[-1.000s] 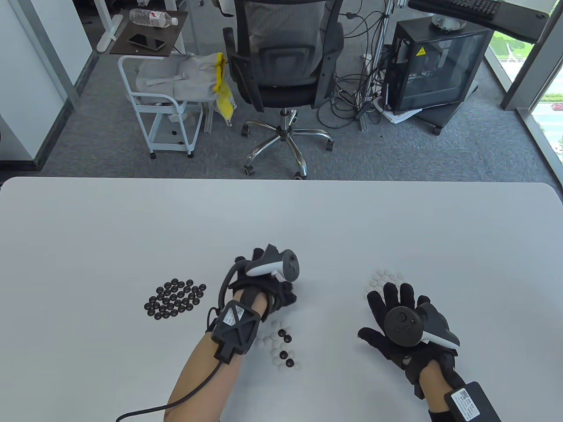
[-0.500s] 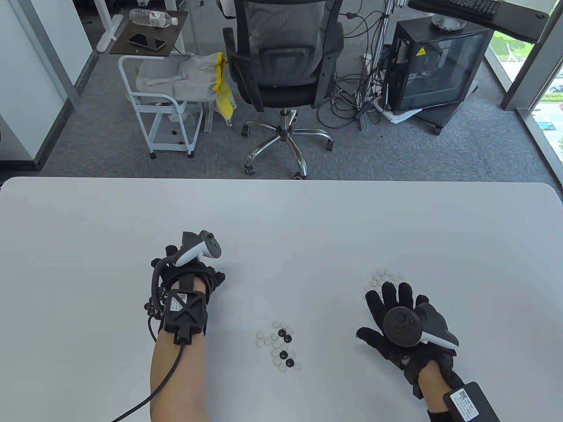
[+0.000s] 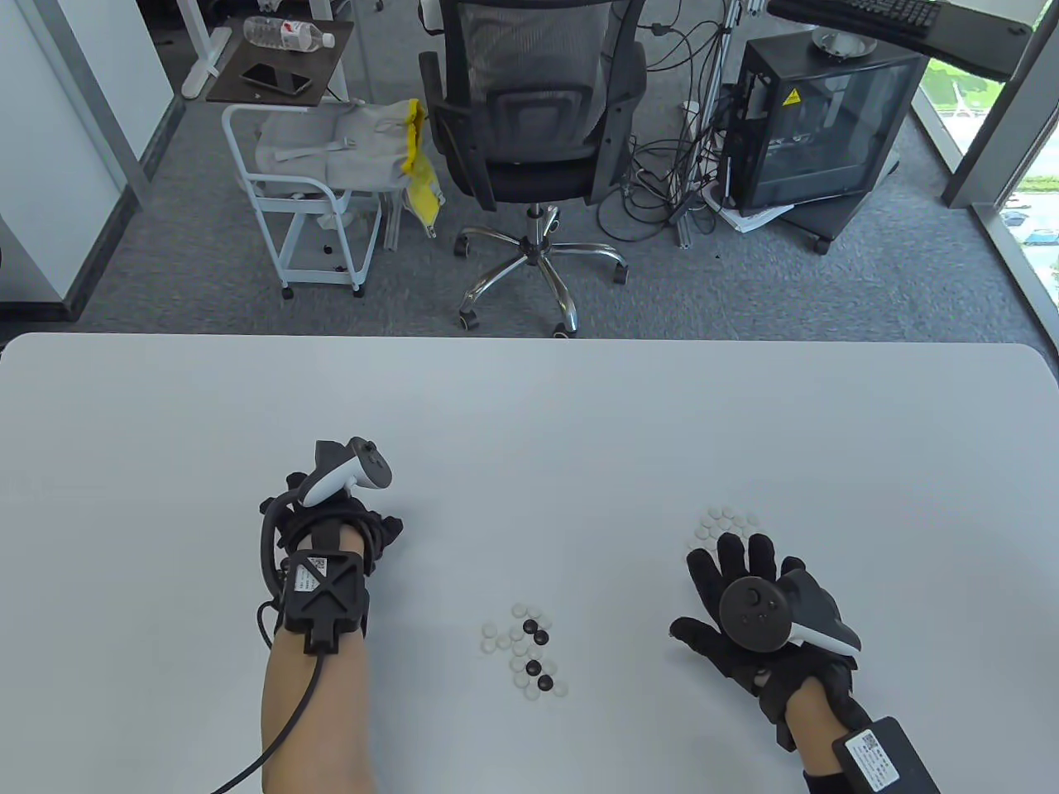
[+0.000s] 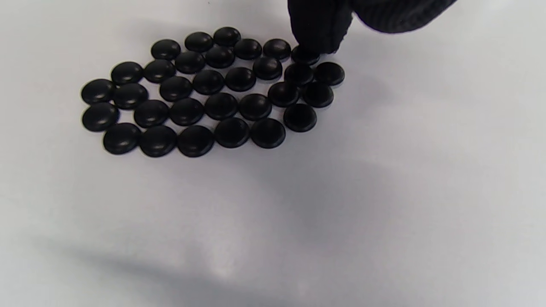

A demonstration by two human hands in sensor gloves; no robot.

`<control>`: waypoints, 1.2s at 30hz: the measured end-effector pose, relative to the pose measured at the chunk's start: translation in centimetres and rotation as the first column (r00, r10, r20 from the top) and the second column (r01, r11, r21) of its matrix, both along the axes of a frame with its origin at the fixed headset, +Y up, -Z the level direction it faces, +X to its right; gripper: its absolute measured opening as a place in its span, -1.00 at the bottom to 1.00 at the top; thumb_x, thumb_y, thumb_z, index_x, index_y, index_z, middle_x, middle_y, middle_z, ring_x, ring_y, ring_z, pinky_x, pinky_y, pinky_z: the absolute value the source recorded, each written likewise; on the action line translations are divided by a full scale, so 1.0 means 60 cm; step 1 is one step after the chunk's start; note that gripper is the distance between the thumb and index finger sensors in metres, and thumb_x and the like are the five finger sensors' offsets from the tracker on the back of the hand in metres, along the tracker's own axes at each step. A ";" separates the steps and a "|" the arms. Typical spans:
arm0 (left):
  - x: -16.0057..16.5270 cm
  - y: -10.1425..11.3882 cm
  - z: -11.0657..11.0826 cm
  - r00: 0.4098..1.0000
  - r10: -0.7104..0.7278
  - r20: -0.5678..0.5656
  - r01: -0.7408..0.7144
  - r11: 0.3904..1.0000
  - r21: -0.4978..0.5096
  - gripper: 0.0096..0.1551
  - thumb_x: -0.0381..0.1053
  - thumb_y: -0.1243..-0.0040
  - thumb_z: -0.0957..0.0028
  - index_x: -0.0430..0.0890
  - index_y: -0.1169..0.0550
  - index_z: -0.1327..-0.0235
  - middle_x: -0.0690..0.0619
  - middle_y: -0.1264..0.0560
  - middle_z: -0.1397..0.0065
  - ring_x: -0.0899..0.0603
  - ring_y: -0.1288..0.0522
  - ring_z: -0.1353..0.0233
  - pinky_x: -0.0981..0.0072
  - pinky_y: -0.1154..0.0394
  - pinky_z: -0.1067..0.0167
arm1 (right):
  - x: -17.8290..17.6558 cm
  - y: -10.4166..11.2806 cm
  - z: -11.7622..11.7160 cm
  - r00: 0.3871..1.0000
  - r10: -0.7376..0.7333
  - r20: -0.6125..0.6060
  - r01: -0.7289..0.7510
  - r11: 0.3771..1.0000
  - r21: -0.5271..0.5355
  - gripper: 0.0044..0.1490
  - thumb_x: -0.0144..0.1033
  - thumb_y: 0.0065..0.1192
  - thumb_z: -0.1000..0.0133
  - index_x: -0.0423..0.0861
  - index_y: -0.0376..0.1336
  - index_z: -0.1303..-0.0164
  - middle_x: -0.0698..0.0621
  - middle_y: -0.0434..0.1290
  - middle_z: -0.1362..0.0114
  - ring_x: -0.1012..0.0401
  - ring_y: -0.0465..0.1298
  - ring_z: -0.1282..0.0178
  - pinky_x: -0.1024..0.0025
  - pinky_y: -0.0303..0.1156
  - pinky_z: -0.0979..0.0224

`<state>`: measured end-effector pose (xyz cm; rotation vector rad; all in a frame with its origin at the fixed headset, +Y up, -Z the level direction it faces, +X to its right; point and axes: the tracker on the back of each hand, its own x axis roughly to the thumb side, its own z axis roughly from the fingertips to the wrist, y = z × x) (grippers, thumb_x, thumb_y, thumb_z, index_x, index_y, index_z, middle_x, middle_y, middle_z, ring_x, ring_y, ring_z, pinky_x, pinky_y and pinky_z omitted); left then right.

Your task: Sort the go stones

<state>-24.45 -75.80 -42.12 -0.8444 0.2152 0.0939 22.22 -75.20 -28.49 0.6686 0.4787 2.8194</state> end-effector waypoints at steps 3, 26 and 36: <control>0.011 0.024 0.005 0.999 0.033 0.036 -0.035 0.999 0.041 -0.19 0.29 0.24 -0.10 0.16 -0.21 -0.70 -0.23 0.57 -0.61 -0.49 0.68 -0.45 -0.69 0.51 -0.17 | 0.000 0.000 0.000 1.000 -0.003 0.001 0.003 1.000 -0.001 0.14 0.12 -0.25 -0.33 -0.45 -0.38 -0.78 -0.69 -0.49 -0.62 -0.57 -0.56 -0.43 -0.69 -0.55 -0.21; 0.110 0.148 0.230 0.852 -0.179 0.493 -0.207 0.748 0.630 0.02 0.32 0.18 -0.23 -0.08 0.24 -0.73 -0.39 0.51 -0.67 -0.55 0.59 -0.52 -0.72 0.41 -0.23 | -0.003 0.006 0.002 1.000 -0.026 -0.015 0.026 0.999 0.024 0.14 0.11 -0.25 -0.33 -0.44 -0.38 -0.77 -0.69 -0.49 -0.62 -0.57 -0.56 -0.44 -0.69 -0.54 -0.21; 0.089 0.067 0.250 0.863 -0.203 0.462 -0.224 0.667 0.711 -0.02 0.30 0.14 -0.25 -0.07 0.18 -0.74 -0.39 0.45 -0.70 -0.56 0.54 -0.54 -0.72 0.38 -0.23 | -0.007 -0.005 -0.002 1.000 -0.005 -0.021 0.005 1.000 0.017 0.14 0.12 -0.25 -0.33 -0.44 -0.39 -0.76 -0.69 -0.49 -0.62 -0.57 -0.56 -0.44 -0.69 -0.54 -0.21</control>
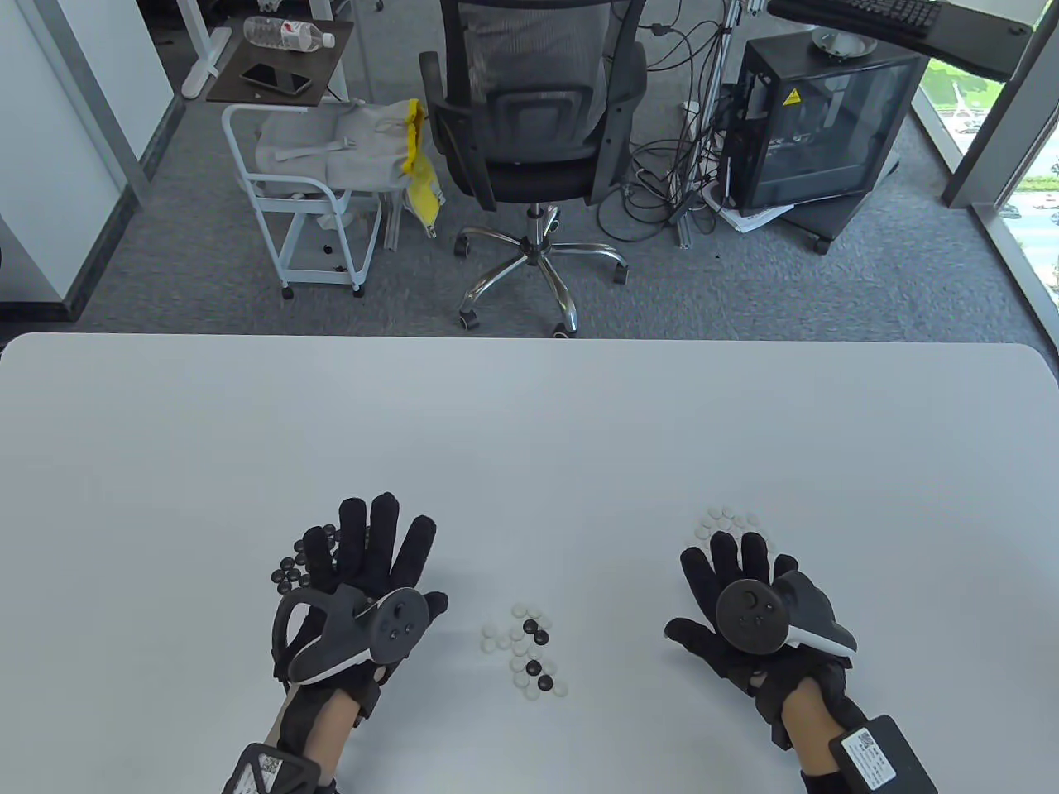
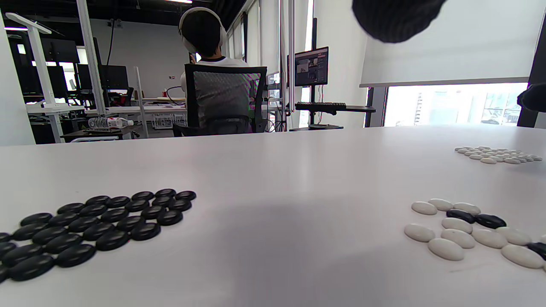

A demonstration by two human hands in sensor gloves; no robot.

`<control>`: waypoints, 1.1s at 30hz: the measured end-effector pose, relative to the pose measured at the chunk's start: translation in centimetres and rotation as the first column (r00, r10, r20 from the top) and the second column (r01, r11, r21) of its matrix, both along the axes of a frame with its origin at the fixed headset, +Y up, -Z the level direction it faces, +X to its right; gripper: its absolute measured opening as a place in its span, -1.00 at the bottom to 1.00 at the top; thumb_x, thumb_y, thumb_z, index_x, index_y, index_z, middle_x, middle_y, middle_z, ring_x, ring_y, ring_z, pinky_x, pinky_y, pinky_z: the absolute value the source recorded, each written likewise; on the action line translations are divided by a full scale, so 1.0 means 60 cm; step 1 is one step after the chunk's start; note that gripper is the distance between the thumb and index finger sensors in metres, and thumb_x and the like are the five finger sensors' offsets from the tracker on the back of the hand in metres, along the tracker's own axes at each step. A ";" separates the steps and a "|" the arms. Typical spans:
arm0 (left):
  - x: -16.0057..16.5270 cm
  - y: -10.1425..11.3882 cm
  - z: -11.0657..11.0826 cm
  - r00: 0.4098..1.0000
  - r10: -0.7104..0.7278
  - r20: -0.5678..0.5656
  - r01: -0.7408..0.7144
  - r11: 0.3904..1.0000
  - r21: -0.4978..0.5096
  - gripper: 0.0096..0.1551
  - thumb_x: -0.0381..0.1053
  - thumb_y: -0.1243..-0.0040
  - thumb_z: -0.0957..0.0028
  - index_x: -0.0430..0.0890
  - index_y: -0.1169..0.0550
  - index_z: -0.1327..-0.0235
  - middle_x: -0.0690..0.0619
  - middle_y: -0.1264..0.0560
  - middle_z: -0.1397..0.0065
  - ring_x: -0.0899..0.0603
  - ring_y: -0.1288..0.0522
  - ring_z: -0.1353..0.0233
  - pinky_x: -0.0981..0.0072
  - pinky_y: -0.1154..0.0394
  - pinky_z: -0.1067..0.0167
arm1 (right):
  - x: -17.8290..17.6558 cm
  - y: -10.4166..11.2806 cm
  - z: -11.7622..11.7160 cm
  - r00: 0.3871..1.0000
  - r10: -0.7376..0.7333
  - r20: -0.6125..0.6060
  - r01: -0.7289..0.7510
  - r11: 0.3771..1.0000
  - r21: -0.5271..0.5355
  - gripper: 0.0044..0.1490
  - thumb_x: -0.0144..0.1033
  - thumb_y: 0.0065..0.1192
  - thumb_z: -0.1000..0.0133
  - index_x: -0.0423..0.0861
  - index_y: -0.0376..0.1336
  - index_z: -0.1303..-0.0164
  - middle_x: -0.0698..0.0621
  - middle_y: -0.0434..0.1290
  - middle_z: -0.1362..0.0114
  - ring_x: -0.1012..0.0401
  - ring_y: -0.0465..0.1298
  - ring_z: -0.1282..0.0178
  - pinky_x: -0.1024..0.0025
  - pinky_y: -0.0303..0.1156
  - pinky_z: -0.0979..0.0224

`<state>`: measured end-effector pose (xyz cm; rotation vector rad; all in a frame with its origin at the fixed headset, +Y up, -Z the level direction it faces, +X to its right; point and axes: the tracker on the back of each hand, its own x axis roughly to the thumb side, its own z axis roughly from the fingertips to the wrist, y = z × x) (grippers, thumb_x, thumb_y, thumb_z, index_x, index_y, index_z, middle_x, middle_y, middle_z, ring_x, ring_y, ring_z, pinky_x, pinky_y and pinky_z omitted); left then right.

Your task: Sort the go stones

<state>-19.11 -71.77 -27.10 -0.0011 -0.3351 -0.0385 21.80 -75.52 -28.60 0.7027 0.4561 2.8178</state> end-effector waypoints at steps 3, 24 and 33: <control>-0.002 -0.013 0.000 1.000 -0.015 0.007 0.015 1.000 0.002 -0.03 0.30 0.14 -0.25 -0.06 0.17 -0.74 -0.38 0.45 -0.70 -0.56 0.54 -0.54 -0.72 0.38 -0.23 | 0.000 -0.005 -0.002 1.000 0.005 0.002 -0.005 1.000 -0.003 0.14 0.12 -0.25 -0.33 -0.44 -0.40 -0.76 -0.69 -0.49 -0.62 -0.56 -0.56 -0.44 -0.69 -0.54 -0.20; -0.037 -0.045 -0.003 0.997 0.067 -0.024 -0.069 0.993 -0.095 -0.01 0.32 0.19 -0.24 -0.08 0.20 -0.74 -0.39 0.46 -0.69 -0.56 0.55 -0.54 -0.72 0.41 -0.20 | -0.043 0.082 -0.017 0.973 -0.211 -0.088 0.217 0.975 0.056 -0.02 0.10 -0.21 -0.31 -0.31 0.06 -0.79 -0.67 -0.40 -0.67 -0.56 -0.53 -0.47 -0.72 -0.51 -0.22; -0.050 -0.039 -0.001 0.994 0.100 -0.037 -0.104 0.989 -0.102 -0.01 0.32 0.20 -0.24 -0.08 0.20 -0.74 -0.39 0.47 -0.69 -0.56 0.56 -0.53 -0.72 0.42 -0.18 | -0.193 0.141 -0.078 0.980 -0.058 -0.191 0.016 0.977 -0.212 -0.10 0.09 -0.21 -0.33 -0.26 0.25 -0.68 -0.61 -0.33 -0.71 -0.55 -0.51 -0.50 -0.74 -0.49 -0.25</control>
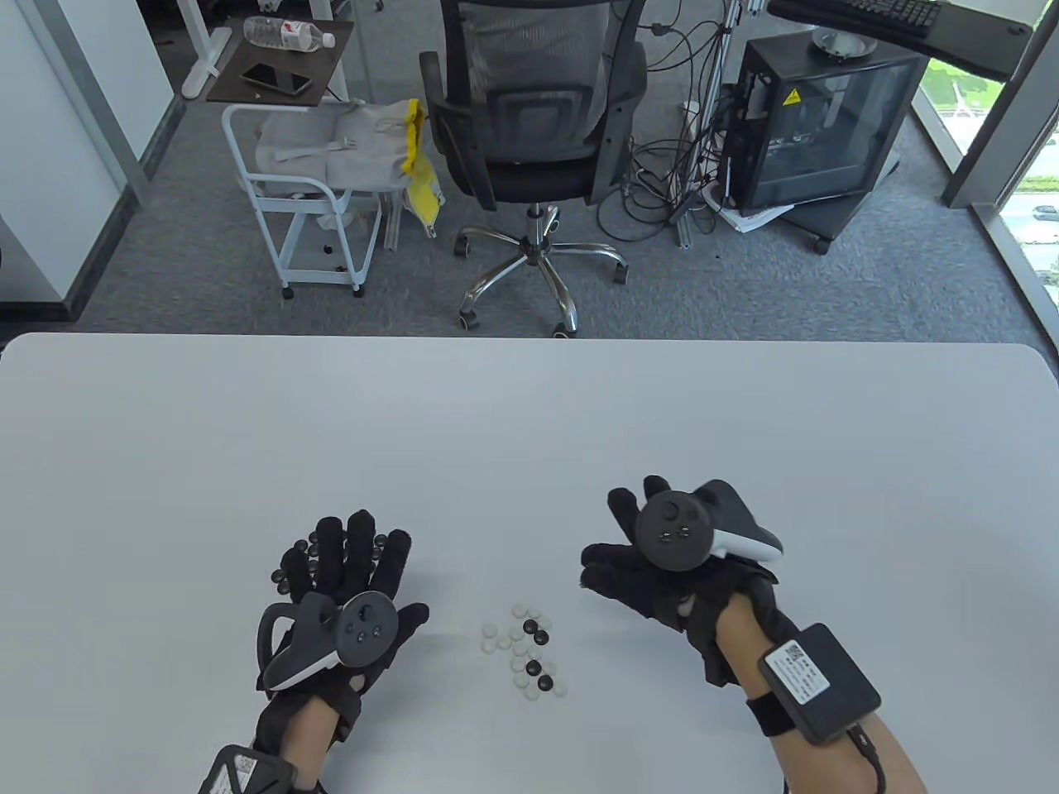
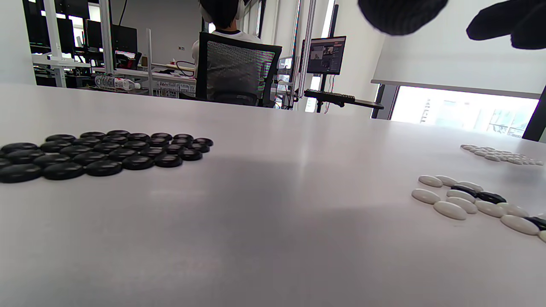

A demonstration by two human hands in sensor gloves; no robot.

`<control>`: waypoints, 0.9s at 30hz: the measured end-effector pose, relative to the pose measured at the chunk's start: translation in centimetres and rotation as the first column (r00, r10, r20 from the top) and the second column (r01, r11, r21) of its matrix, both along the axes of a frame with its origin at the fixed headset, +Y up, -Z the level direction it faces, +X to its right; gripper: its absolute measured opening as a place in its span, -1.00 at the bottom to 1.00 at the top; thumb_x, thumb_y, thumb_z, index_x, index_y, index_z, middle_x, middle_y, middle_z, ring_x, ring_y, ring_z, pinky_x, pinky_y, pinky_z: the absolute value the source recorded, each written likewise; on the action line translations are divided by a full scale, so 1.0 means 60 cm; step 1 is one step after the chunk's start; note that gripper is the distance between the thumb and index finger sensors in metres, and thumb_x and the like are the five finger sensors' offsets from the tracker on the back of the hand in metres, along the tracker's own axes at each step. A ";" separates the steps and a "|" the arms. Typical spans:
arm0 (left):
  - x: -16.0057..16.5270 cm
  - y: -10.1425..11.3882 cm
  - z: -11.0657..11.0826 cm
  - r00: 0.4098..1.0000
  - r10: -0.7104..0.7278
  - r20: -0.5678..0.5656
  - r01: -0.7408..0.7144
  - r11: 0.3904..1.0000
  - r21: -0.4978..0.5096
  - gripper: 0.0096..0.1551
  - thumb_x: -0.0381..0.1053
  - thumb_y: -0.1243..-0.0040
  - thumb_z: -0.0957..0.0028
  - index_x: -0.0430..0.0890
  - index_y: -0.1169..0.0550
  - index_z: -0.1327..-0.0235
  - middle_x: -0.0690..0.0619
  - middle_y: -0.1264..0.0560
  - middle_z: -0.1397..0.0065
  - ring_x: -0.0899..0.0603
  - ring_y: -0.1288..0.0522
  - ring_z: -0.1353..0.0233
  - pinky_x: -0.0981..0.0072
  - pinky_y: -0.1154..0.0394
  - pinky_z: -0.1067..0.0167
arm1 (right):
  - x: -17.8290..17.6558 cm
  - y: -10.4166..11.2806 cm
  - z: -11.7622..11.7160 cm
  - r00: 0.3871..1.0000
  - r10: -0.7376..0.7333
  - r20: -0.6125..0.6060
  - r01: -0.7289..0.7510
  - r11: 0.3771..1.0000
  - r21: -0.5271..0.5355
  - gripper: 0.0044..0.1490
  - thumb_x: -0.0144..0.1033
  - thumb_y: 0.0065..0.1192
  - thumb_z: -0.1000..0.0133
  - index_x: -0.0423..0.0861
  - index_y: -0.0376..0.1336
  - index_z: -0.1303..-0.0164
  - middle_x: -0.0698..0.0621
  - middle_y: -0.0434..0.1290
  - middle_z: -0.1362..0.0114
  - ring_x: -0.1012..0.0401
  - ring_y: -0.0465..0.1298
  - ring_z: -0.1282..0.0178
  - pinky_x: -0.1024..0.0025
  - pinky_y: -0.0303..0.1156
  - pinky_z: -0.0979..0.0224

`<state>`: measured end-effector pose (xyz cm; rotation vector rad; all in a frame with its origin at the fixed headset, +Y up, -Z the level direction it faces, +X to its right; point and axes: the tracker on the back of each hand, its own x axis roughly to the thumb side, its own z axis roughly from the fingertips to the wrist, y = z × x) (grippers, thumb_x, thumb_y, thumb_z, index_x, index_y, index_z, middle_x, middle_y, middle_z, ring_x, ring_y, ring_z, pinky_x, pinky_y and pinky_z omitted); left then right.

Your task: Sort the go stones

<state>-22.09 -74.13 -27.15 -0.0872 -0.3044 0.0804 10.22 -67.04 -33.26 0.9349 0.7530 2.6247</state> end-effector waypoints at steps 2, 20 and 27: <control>-0.002 0.001 0.001 1.000 0.007 -0.002 -0.007 1.000 -0.002 -0.01 0.32 0.19 -0.24 -0.08 0.19 -0.74 -0.39 0.47 -0.69 -0.56 0.56 -0.53 -0.73 0.42 -0.18 | -0.034 -0.024 -0.009 0.998 0.059 -0.027 -0.060 0.997 -0.042 -0.11 0.09 -0.21 -0.33 -0.24 0.25 -0.68 -0.61 -0.33 -0.71 -0.56 -0.51 -0.50 -0.74 -0.49 -0.24; -0.017 -0.001 -0.005 0.999 0.044 -0.023 -0.045 0.997 -0.055 -0.02 0.33 0.20 -0.24 -0.07 0.18 -0.75 -0.39 0.49 -0.68 -0.56 0.57 -0.53 -0.73 0.43 -0.17 | -0.104 -0.151 -0.050 0.976 0.217 -0.029 -0.218 0.966 -0.138 -0.12 0.09 -0.21 -0.31 -0.19 0.14 -0.73 -0.59 -0.36 -0.71 -0.54 -0.50 -0.51 -0.75 -0.48 -0.25; -0.020 -0.001 -0.005 0.998 0.050 -0.029 -0.052 0.997 -0.065 -0.02 0.33 0.20 -0.24 -0.08 0.18 -0.76 -0.39 0.49 -0.68 -0.56 0.57 -0.52 -0.73 0.43 -0.17 | -0.011 -0.140 -0.076 0.951 0.293 0.097 -0.279 0.951 -0.131 -0.15 0.09 -0.21 -0.30 -0.16 0.23 -0.67 -0.56 -0.32 -0.72 -0.53 -0.49 -0.52 -0.75 -0.48 -0.26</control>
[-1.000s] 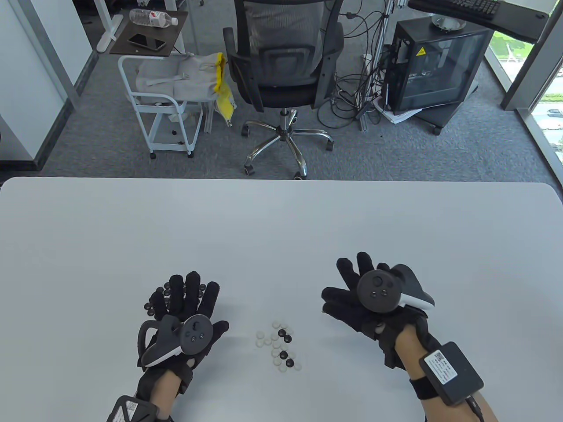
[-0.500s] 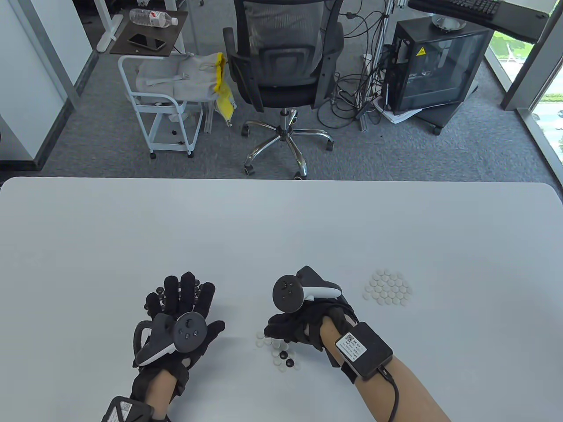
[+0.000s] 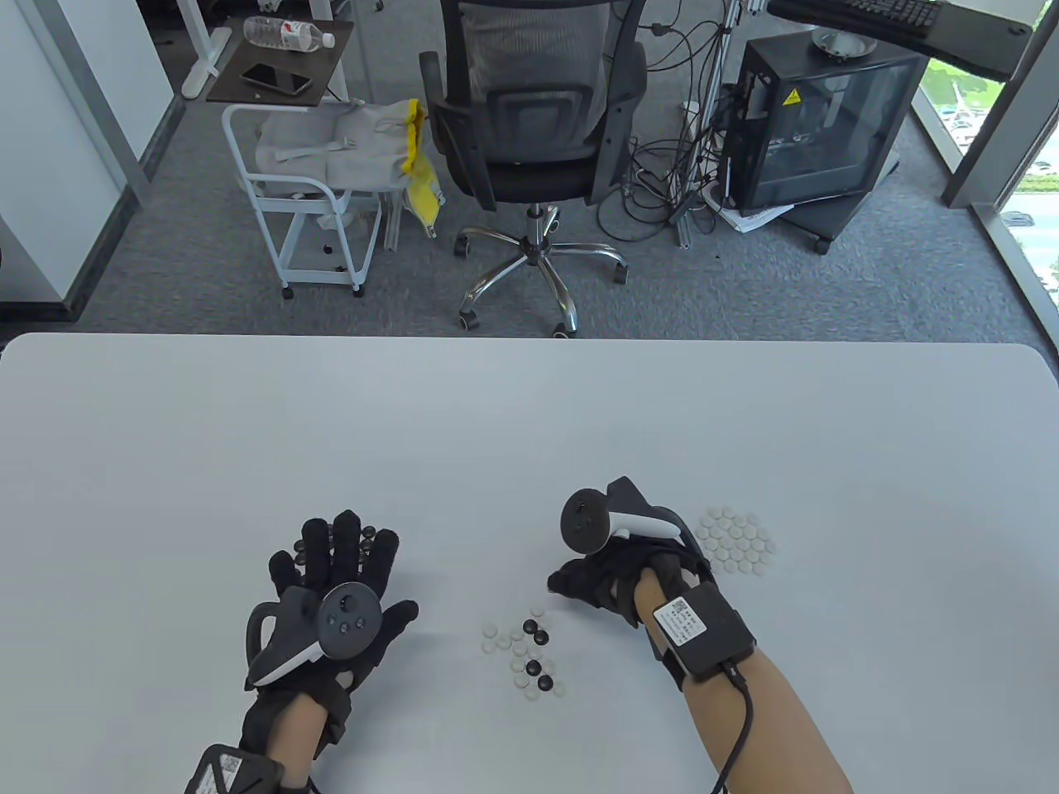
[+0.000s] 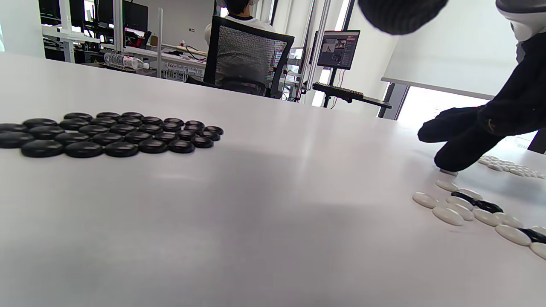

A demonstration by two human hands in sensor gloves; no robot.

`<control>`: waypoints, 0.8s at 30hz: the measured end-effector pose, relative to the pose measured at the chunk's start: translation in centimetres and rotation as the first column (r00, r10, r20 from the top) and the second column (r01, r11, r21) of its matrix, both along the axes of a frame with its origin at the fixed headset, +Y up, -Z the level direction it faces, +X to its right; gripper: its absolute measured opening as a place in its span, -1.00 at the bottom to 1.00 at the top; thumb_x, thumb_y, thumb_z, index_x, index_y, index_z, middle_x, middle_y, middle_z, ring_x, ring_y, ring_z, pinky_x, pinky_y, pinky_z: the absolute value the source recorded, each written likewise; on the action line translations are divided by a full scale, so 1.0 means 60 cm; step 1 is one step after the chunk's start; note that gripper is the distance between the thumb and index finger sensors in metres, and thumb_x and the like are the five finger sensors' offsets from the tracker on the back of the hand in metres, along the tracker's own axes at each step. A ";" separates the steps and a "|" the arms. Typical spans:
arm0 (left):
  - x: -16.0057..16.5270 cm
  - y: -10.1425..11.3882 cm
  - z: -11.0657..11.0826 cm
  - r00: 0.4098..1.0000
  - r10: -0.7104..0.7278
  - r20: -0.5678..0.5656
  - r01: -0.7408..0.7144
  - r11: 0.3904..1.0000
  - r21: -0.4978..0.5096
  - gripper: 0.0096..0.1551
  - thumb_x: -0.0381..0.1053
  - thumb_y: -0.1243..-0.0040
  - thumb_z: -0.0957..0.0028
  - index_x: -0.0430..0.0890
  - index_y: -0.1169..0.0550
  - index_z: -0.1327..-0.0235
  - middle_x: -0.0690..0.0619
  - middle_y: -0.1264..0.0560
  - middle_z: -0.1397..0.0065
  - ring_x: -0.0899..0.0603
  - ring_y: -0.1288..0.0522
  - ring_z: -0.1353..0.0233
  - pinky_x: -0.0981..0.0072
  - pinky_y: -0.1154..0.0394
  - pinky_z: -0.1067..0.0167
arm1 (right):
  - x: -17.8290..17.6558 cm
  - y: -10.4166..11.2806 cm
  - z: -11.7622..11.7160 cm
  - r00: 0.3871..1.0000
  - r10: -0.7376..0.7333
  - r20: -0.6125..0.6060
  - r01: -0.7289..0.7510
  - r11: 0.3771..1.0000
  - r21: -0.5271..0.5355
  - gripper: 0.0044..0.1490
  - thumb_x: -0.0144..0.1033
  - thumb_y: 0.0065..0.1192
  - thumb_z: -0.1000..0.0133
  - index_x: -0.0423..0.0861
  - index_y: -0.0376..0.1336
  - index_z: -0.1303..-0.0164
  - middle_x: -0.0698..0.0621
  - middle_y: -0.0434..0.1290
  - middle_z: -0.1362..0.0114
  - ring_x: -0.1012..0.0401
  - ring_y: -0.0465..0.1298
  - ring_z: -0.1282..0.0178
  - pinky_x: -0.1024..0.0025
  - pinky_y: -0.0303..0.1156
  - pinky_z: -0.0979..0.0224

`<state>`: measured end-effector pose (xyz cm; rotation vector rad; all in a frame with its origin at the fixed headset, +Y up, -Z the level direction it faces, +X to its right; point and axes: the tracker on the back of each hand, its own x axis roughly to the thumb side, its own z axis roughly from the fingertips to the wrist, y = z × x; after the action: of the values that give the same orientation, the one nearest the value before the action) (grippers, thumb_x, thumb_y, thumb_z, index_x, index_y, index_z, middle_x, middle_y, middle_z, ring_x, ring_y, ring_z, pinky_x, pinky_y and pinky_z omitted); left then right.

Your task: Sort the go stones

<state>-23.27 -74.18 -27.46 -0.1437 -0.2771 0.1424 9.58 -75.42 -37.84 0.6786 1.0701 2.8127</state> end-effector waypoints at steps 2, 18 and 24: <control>0.000 0.000 0.000 1.000 0.001 -0.001 -0.001 1.000 -0.004 -0.02 0.33 0.20 -0.24 -0.08 0.18 -0.76 -0.39 0.49 -0.68 -0.56 0.58 -0.52 -0.73 0.43 -0.17 | 0.028 0.001 -0.001 1.000 0.020 0.022 -0.020 1.000 0.002 -0.16 0.09 -0.21 -0.30 -0.15 0.25 -0.65 -0.55 -0.30 -0.73 -0.53 -0.48 -0.53 -0.76 -0.47 -0.27; -0.004 -0.002 -0.002 1.000 0.007 -0.011 -0.007 1.000 -0.025 -0.02 0.33 0.20 -0.24 -0.08 0.17 -0.76 -0.39 0.49 -0.68 -0.56 0.58 -0.52 -0.73 0.44 -0.17 | 0.192 0.002 0.009 0.972 0.148 0.183 -0.157 0.987 0.031 -0.17 0.09 -0.20 -0.30 -0.14 0.20 -0.67 -0.55 -0.32 -0.72 -0.53 -0.47 -0.54 -0.77 -0.46 -0.27; -0.006 -0.002 -0.003 1.000 0.012 -0.015 -0.013 0.999 -0.030 -0.02 0.33 0.20 -0.24 -0.08 0.17 -0.77 -0.39 0.49 -0.68 -0.56 0.58 -0.52 -0.73 0.44 -0.16 | 0.195 0.004 0.009 0.977 0.099 0.189 -0.108 0.994 0.035 -0.13 0.09 -0.21 -0.29 -0.16 0.16 -0.70 -0.56 -0.34 -0.71 -0.53 -0.48 -0.53 -0.77 -0.46 -0.27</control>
<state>-23.66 -74.31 -27.66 -0.1706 -0.2613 0.1601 21.30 -75.19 -37.32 0.3608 1.0407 2.9243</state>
